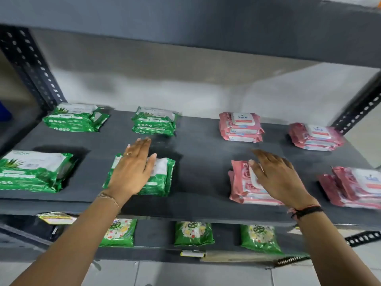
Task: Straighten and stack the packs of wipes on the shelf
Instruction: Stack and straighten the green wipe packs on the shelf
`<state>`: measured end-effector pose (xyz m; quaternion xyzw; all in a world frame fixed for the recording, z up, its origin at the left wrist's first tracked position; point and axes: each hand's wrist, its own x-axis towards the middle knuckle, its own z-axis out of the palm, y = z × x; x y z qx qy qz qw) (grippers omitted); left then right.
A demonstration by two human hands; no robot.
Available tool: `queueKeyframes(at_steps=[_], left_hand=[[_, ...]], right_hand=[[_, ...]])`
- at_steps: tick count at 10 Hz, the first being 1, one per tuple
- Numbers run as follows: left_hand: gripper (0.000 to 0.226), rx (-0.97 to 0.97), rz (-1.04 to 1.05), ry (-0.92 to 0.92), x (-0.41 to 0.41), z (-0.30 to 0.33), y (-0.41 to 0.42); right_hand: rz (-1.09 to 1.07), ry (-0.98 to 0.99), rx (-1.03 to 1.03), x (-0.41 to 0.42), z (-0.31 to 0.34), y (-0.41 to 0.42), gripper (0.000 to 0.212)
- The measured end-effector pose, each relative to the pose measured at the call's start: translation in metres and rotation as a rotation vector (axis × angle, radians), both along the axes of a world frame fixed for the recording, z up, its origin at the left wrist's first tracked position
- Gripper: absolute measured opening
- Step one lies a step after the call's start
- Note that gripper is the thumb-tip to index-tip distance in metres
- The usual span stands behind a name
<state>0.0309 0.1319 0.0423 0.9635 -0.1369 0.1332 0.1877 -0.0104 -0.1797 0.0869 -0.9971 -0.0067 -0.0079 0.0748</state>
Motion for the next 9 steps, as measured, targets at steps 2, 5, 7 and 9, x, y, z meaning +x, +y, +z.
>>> queueKeyframes(at_steps=[2,5,7,9], left_hand=[[0.083,0.192,-0.002,0.081,0.010,-0.021,0.000],[0.063,0.250,-0.006,0.087,0.008,-0.026,-0.002],[0.087,0.227,0.012,0.085,0.009,-0.021,-0.003],[0.085,0.240,0.025,0.010,-0.006,-0.012,-0.010]], right_hand=[[-0.012,0.055,0.023,0.007,-0.021,-0.006,0.068],[0.003,-0.016,-0.029,0.009,-0.036,-0.003,0.071],[0.008,0.085,-0.024,0.010,-0.029,-0.008,0.058],[0.033,0.062,0.030,0.003,-0.014,-0.008,0.053]])
